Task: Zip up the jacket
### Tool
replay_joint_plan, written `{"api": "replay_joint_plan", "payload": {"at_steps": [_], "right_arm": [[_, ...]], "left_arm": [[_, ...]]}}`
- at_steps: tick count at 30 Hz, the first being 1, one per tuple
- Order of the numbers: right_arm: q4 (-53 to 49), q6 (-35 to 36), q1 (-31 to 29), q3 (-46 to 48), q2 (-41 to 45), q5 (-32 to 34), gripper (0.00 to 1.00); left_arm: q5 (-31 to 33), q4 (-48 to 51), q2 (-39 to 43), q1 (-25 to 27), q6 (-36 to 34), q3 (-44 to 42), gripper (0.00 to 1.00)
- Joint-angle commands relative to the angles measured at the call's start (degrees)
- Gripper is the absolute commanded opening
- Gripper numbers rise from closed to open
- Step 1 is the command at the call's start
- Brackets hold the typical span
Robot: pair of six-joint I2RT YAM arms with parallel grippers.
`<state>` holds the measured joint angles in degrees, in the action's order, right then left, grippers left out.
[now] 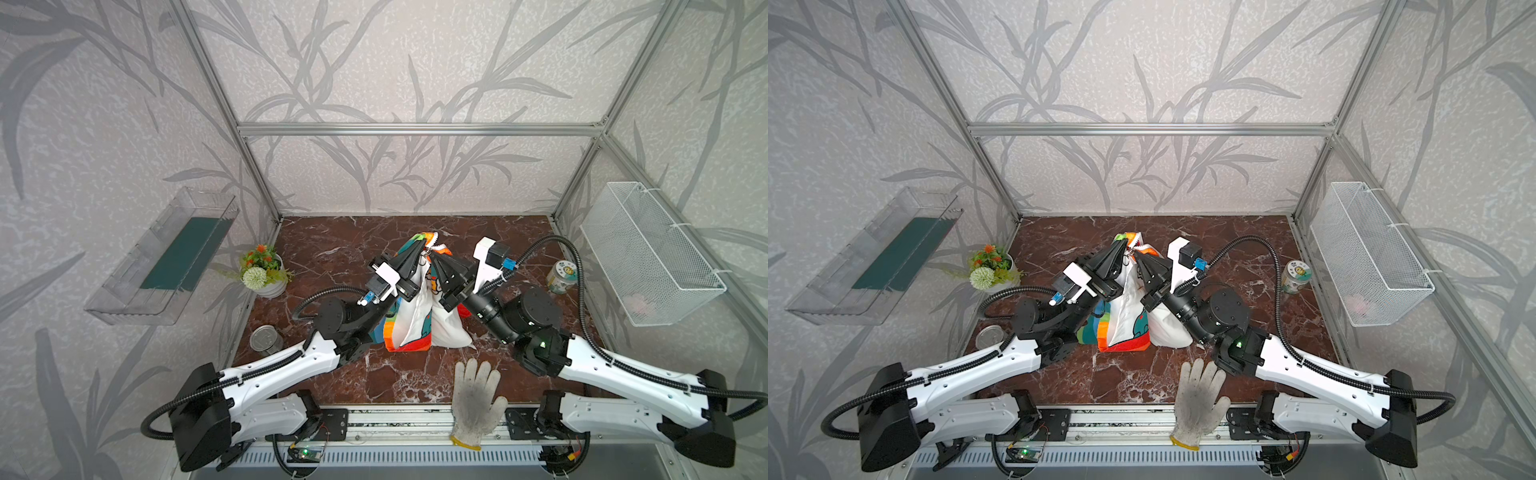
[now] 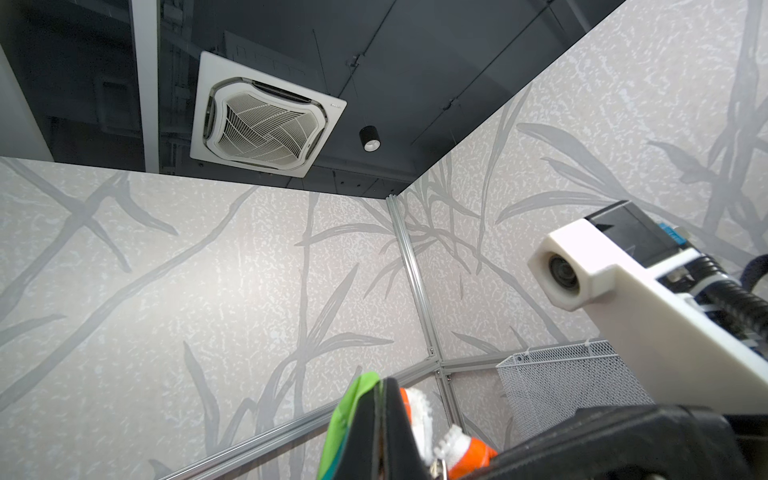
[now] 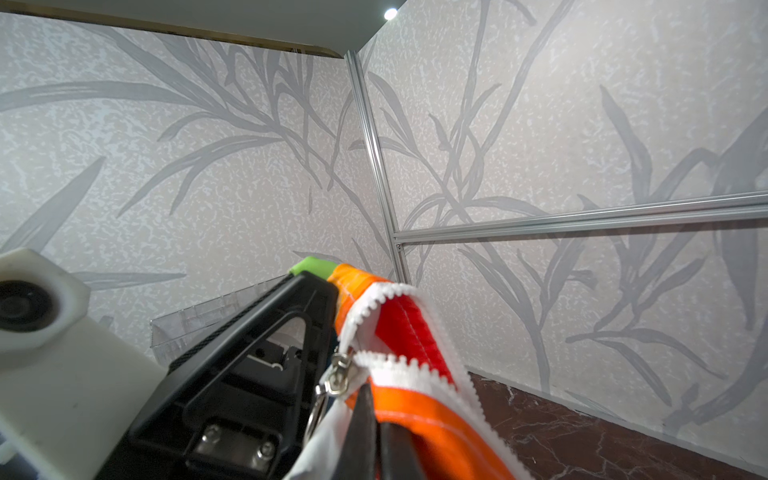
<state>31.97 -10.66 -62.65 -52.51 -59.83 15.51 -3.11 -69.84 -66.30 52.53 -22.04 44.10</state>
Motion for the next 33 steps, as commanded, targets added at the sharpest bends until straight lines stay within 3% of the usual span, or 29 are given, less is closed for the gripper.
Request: {"api": "replay_joint_plan", "payload": {"at_steps": [1, 13, 19, 33], "right_arm": [[2.7, -0.7, -0.5, -0.6, 2.0, 1.2, 0.00], [0.0, -3.2, -0.8, -1.5, 3.1, 1.4, 0.00], [-4.7, -8.6, -1.1, -2.3, 3.5, 2.6, 0.00], [0.0, -10.0, -2.6, -1.3, 4.4, 3.5, 0.00]], "left_arm": [[-0.6, -0.8, 1.2, 0.4, -3.3, 1.0, 0.00], [-0.7, 0.9, 1.9, 0.4, -7.3, 0.7, 0.00], [-3.0, 1.9, 1.7, 0.4, -9.1, 1.8, 0.00], [-3.5, 0.7, 1.3, 0.6, -10.3, 1.4, 0.00]]}}
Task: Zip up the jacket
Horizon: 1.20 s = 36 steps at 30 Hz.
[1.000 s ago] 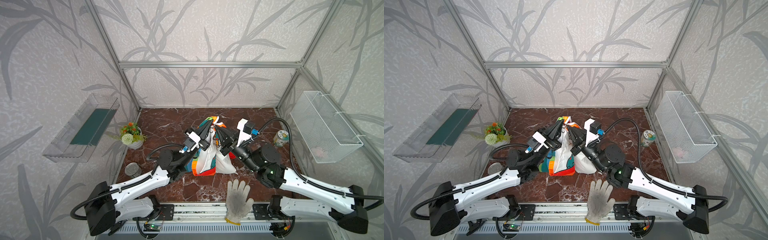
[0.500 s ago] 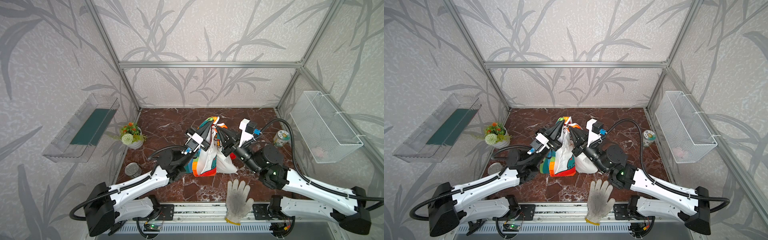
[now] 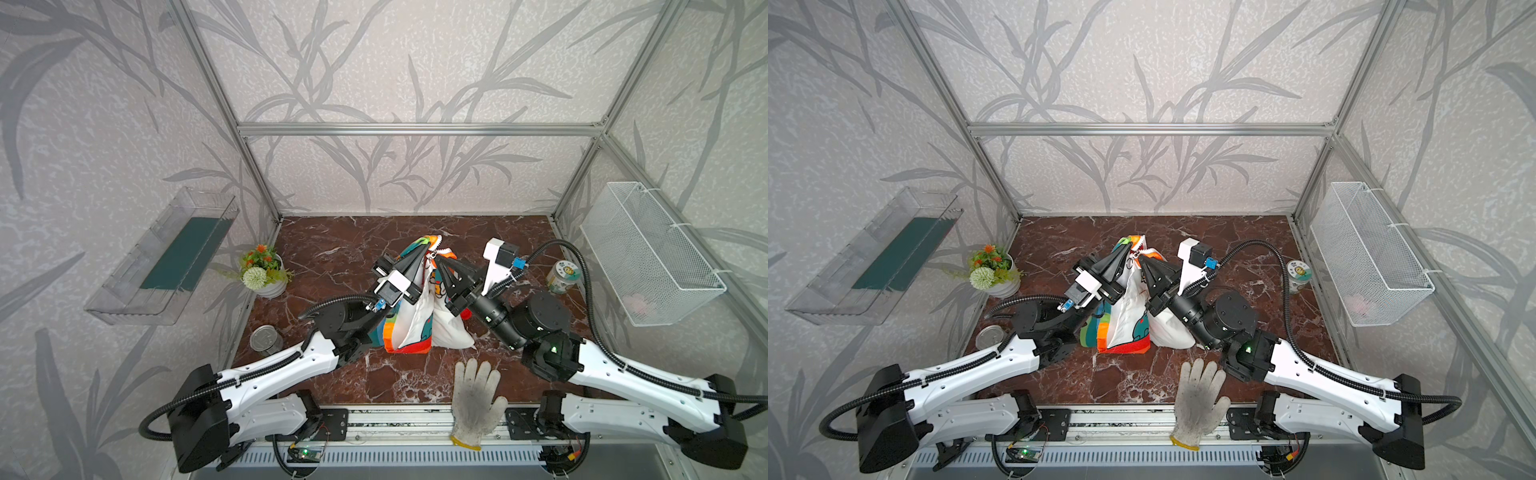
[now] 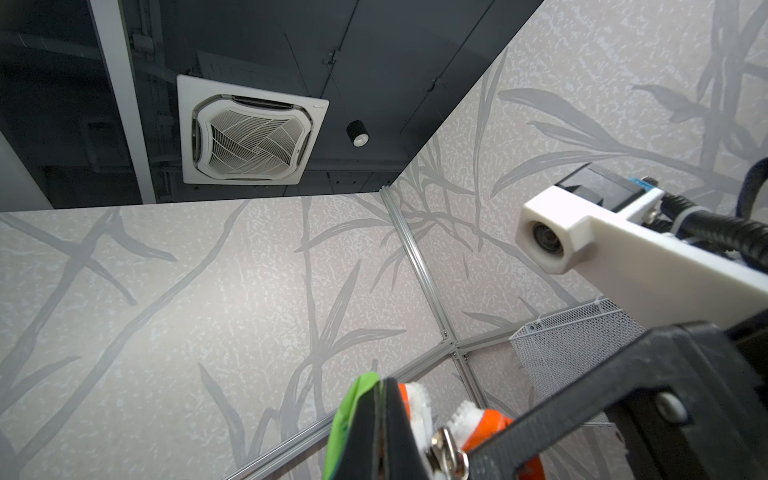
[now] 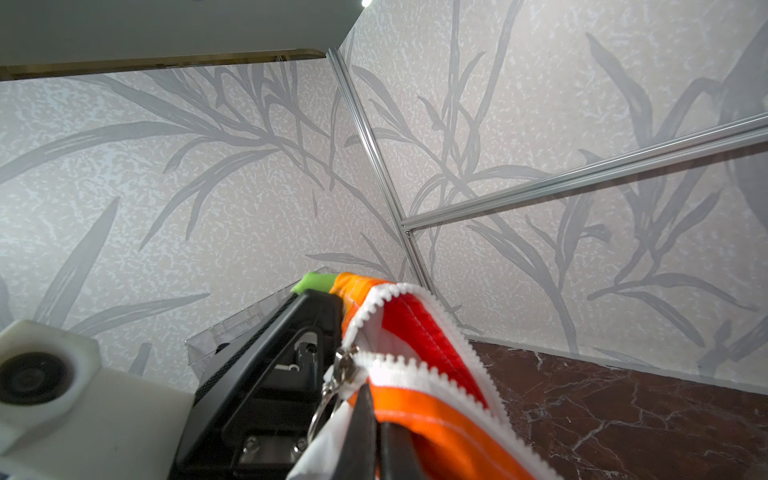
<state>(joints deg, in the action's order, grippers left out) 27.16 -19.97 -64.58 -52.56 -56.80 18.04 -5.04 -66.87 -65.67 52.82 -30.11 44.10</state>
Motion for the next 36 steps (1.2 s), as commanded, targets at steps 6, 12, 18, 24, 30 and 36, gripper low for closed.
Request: {"api": "replay_joint_plan", "payload": {"at_steps": [6, 12, 18, 24, 30, 36], "right_arm": [[6.3, -2.2, -1.2, -1.4, 0.5, 1.1, 0.00], [6.5, -2.6, -2.0, -1.5, 0.5, 2.8, 0.00], [5.2, -3.0, -2.1, -1.9, 0.7, 4.9, 0.00], [5.8, -4.4, -2.1, -2.6, 0.2, 4.8, 0.00], [4.8, -5.4, -2.9, -3.4, -0.2, 6.0, 0.00], [6.9, -6.3, -5.2, -2.3, -0.7, 9.3, 0.00]], "left_arm": [[-1.6, -1.9, 0.9, 0.5, -4.1, 1.3, 0.00], [-1.5, -1.3, 1.6, 0.7, -5.9, 1.1, 0.00], [-1.7, 0.2, 3.0, 0.7, -7.6, 0.6, 0.00], [-2.1, 1.3, 3.4, 1.0, -9.3, 0.6, 0.00], [-2.2, 1.7, 2.4, 1.5, -12.1, 1.2, 0.00], [0.7, 2.9, 2.0, 1.9, -18.2, 1.3, 0.00]]}}
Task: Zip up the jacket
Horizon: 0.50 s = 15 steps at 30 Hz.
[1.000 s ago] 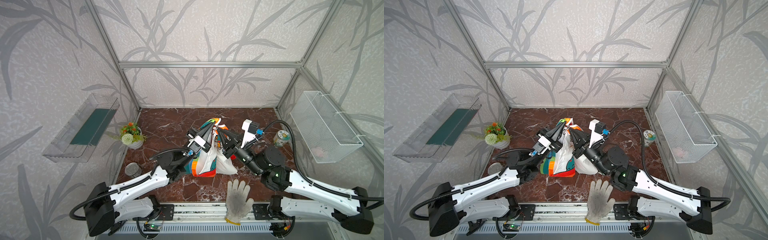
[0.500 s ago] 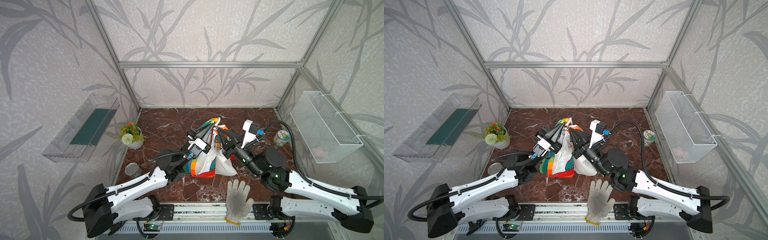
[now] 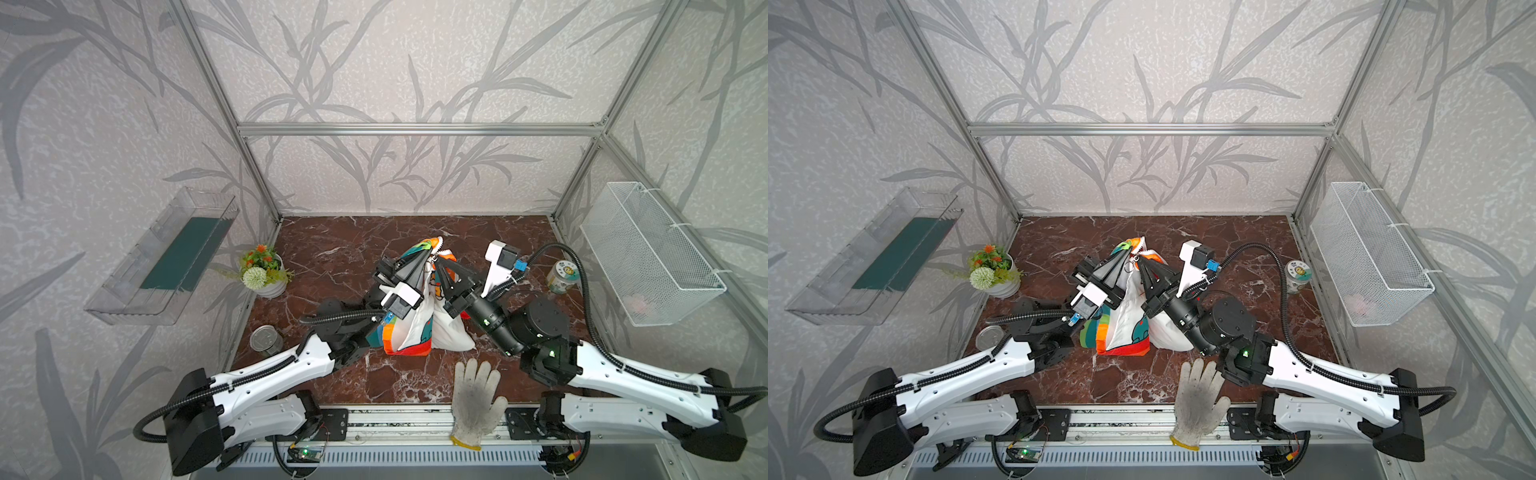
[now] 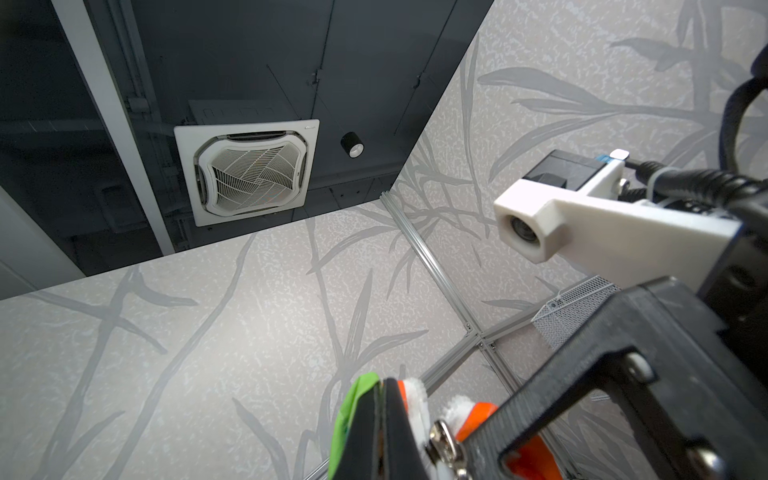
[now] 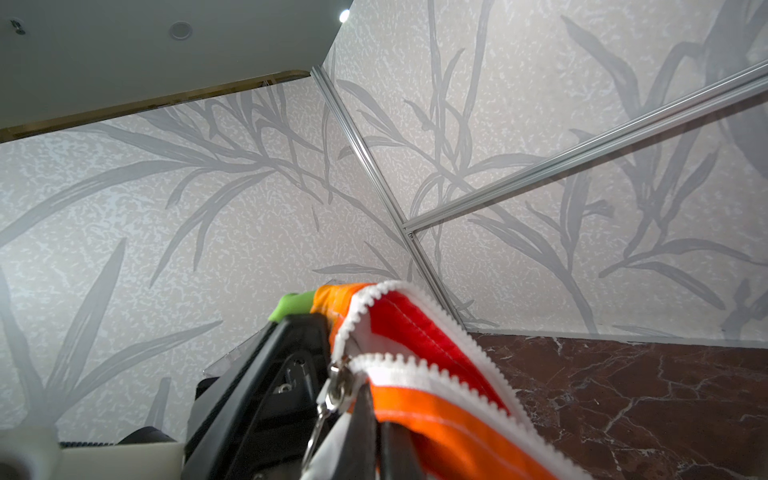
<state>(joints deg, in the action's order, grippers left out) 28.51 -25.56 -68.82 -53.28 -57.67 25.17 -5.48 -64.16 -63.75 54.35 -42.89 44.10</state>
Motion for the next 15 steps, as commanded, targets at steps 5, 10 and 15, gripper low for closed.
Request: {"api": "replay_joint_plan", "payload": {"at_steps": [5, 10, 15], "right_arm": [[5.9, -0.6, -1.8, -1.6, -0.1, 2.8, 0.00], [6.9, 0.4, -2.5, -1.2, 0.2, 3.7, 0.00], [8.0, 0.7, -2.6, -1.1, 0.0, 4.3, 0.00]], "left_arm": [[3.7, 1.4, 0.1, 0.4, -8.1, 0.9, 0.00], [4.3, 0.4, 0.1, 0.4, -7.3, 0.7, 0.00], [3.8, 0.2, 0.8, 0.5, -6.8, 0.8, 0.00]]}}
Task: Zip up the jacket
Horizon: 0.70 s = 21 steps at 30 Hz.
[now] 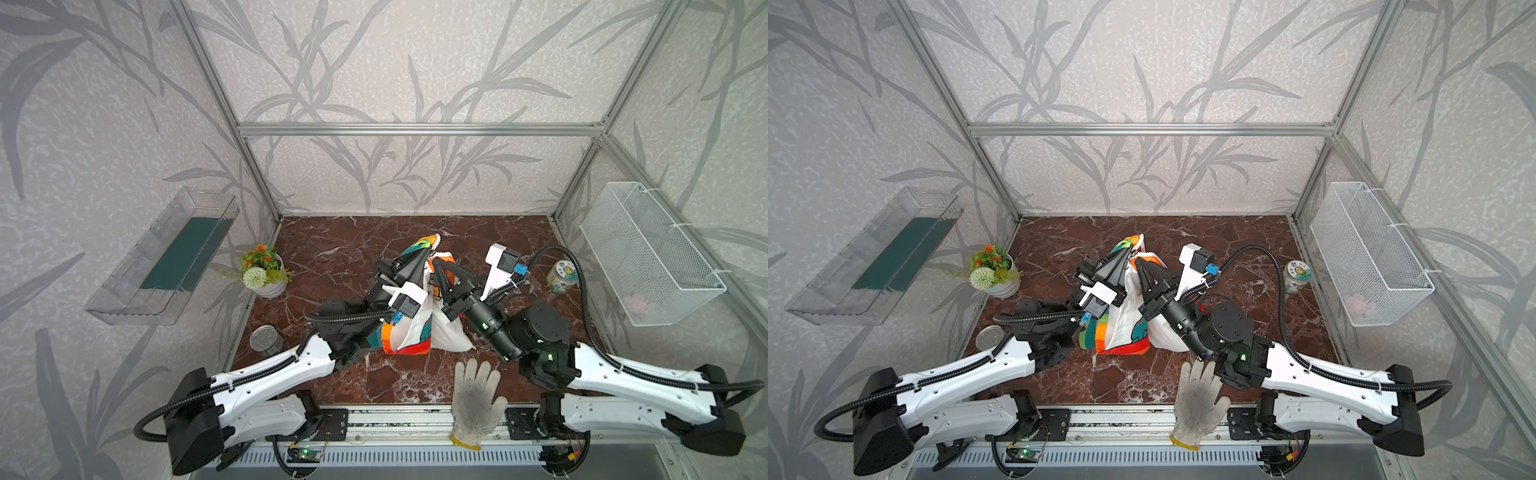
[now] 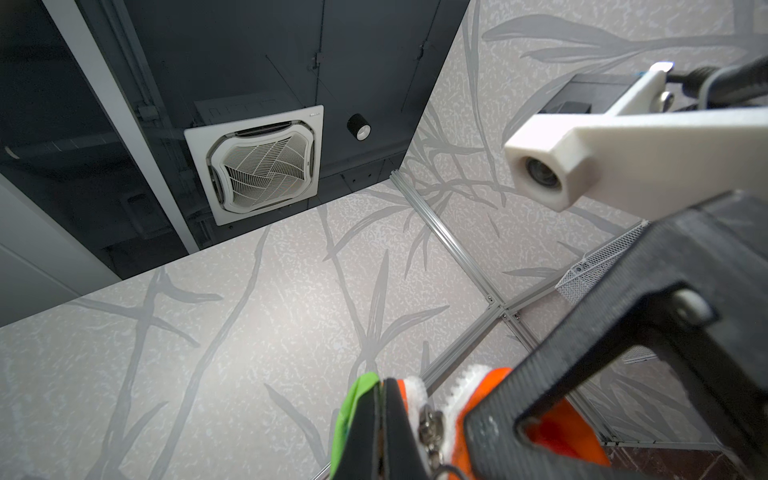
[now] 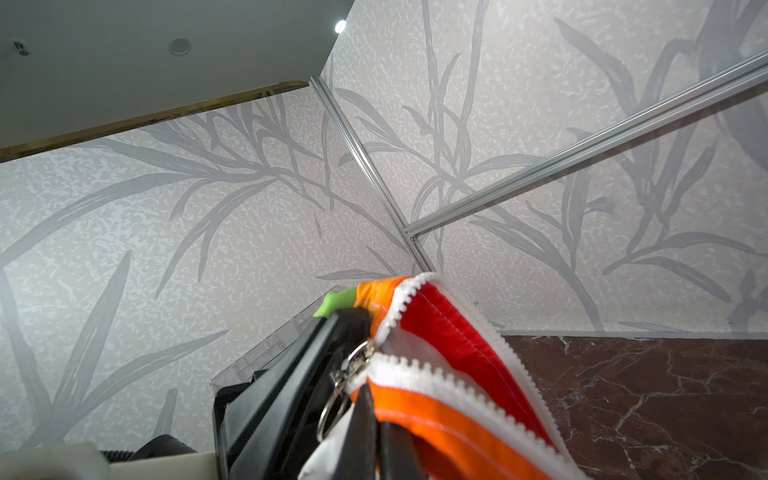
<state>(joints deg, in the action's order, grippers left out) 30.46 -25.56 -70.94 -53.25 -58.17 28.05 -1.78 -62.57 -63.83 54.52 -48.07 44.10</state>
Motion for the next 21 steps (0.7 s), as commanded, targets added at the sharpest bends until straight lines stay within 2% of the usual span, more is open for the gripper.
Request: {"api": "replay_joint_plan", "payload": {"at_steps": [1, 9, 21], "right_arm": [[5.6, 1.0, -0.4, -1.2, 0.5, 1.7, 0.00], [3.9, 1.4, -0.5, -0.4, 1.6, 4.4, 0.00], [3.1, 2.6, 0.1, -1.1, 0.1, 4.8, 0.00]], "left_arm": [[0.2, -1.4, 1.1, 0.3, -1.6, 0.8, 0.00], [0.1, -1.5, 1.7, 0.8, -1.7, 1.0, 0.00], [0.6, -1.0, 2.9, 1.3, -2.1, 0.6, 0.00]]}}
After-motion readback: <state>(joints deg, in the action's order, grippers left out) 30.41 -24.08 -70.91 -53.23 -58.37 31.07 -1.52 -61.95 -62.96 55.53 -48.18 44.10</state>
